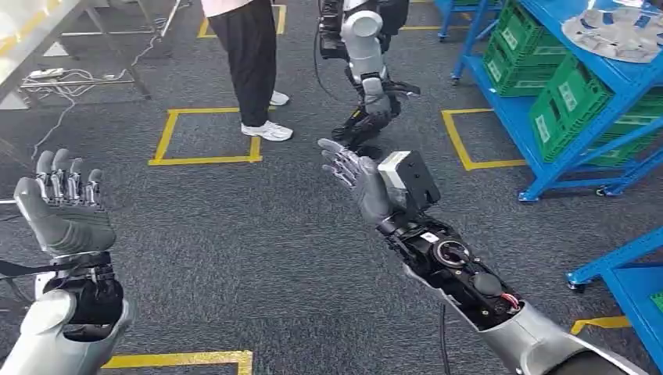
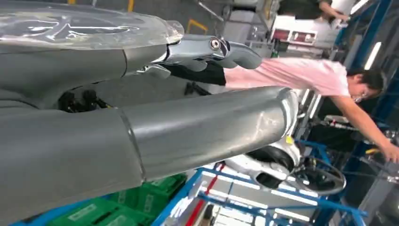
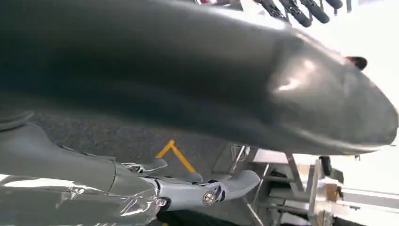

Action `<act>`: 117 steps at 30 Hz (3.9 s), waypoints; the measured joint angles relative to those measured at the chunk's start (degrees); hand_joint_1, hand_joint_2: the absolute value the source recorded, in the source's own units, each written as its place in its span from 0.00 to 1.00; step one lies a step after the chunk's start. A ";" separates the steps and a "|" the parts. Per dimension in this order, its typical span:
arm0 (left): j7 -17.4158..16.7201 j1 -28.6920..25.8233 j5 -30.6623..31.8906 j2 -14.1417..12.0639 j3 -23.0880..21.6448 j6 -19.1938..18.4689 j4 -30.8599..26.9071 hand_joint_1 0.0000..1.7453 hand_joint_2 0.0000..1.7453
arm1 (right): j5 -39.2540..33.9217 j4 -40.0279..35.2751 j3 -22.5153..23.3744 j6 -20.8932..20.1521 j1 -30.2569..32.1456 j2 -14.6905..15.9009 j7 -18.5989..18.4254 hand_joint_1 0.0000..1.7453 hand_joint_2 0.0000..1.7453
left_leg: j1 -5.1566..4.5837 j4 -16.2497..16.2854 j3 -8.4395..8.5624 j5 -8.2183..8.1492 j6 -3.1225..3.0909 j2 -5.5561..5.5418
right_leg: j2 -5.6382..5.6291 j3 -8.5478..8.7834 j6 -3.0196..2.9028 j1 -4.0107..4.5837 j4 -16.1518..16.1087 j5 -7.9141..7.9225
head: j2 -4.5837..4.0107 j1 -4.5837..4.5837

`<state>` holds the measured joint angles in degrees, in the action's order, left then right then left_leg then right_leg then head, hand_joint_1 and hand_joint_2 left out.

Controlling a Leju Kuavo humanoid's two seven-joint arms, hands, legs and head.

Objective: Take the parts from the cabinet and place them on the table.

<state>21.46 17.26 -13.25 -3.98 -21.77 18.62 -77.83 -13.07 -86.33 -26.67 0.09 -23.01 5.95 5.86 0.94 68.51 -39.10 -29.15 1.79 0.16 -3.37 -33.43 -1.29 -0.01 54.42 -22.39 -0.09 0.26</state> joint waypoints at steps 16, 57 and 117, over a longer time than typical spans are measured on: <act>0.15 0.22 -0.15 0.33 0.00 0.15 0.00 0.00 0.00 | 0.00 0.00 0.07 0.02 0.68 0.00 -0.02 0.00 0.00 | -0.13 -14.39 7.34 4.68 -1.89 3.01 | 3.66 -5.12 2.69 -0.63 10.29 -2.82 | 0.00 -1.09; 0.31 -0.28 0.04 0.20 0.00 0.44 -0.02 0.00 0.00 | 0.28 -0.02 0.04 -0.02 0.35 -0.31 0.33 0.00 0.00 | 0.03 -0.87 1.66 -3.22 0.53 0.29 | 2.60 0.32 -0.20 -0.19 0.01 -0.48 | 0.00 0.61; -0.26 0.05 -0.81 0.07 0.00 0.87 -0.35 0.00 0.00 | 0.20 0.09 0.11 0.61 0.51 -0.42 -0.04 0.00 0.00 | 0.22 -7.22 4.73 -0.52 0.34 0.95 | 2.73 1.01 0.25 -0.80 0.02 -0.96 | 0.00 3.30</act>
<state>21.20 17.31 -14.05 -3.91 -21.77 19.50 -78.18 -12.87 -86.25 -26.56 0.70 -22.50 5.53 5.81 1.15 61.28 -34.38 -29.67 2.13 1.10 -0.64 -32.42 -1.04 -0.82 54.44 -23.35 -0.09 3.56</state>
